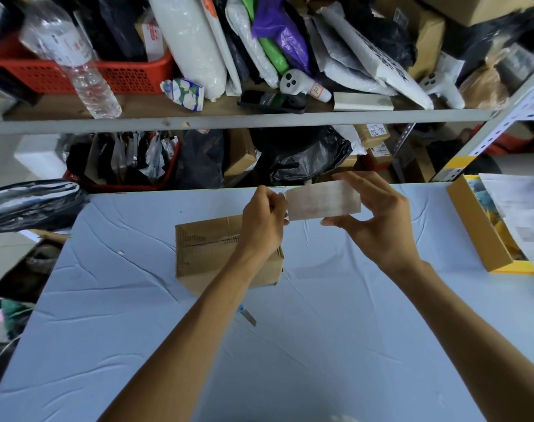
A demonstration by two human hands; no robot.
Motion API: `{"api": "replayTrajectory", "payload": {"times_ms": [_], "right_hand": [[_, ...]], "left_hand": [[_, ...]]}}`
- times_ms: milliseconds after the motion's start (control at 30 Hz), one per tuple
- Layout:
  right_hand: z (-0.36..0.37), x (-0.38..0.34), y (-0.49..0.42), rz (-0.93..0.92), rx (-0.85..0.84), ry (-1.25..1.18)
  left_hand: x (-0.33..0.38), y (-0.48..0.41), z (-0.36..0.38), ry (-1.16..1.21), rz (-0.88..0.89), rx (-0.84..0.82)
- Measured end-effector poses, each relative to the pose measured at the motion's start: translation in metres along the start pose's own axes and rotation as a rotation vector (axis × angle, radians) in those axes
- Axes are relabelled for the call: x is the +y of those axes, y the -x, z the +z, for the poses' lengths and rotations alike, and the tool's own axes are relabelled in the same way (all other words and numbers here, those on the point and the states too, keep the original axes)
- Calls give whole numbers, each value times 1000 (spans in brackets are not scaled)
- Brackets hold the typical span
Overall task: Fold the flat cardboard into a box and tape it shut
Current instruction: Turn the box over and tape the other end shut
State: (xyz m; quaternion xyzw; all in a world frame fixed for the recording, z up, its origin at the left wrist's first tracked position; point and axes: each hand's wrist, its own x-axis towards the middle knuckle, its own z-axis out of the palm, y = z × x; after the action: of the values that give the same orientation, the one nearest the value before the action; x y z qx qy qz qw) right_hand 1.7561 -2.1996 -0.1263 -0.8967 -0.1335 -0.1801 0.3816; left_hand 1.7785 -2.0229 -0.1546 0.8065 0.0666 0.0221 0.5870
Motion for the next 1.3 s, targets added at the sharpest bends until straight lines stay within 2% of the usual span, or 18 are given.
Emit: {"api": "replayTrajectory", "payload": {"times_ms": [100,200,300,400,600,933,1100,1300], "right_hand": [[-1,2,0,-8,12,-37],[-1,2,0,-4,40,-93],[-2,2,-2,-27,58,-74],[-1,1,-2,-42,87,-64],[2,2,1,-24,112,-145],[-3,3,1,-34,130,-131],[1,3,1,-76,162,-69],[6,6,5,28,165,-253]], "left_hand": [[-3,-3,-3,67,-27,-4],[0,-2,-6,327,-127,-26],[9,-1,-5,469,-187,-15],[17,1,-1,380,-188,-1],[21,4,4,235,-28,9],[22,2,6,222,-63,28],[26,2,7,271,-148,80],[25,8,9,162,-131,106]]}}
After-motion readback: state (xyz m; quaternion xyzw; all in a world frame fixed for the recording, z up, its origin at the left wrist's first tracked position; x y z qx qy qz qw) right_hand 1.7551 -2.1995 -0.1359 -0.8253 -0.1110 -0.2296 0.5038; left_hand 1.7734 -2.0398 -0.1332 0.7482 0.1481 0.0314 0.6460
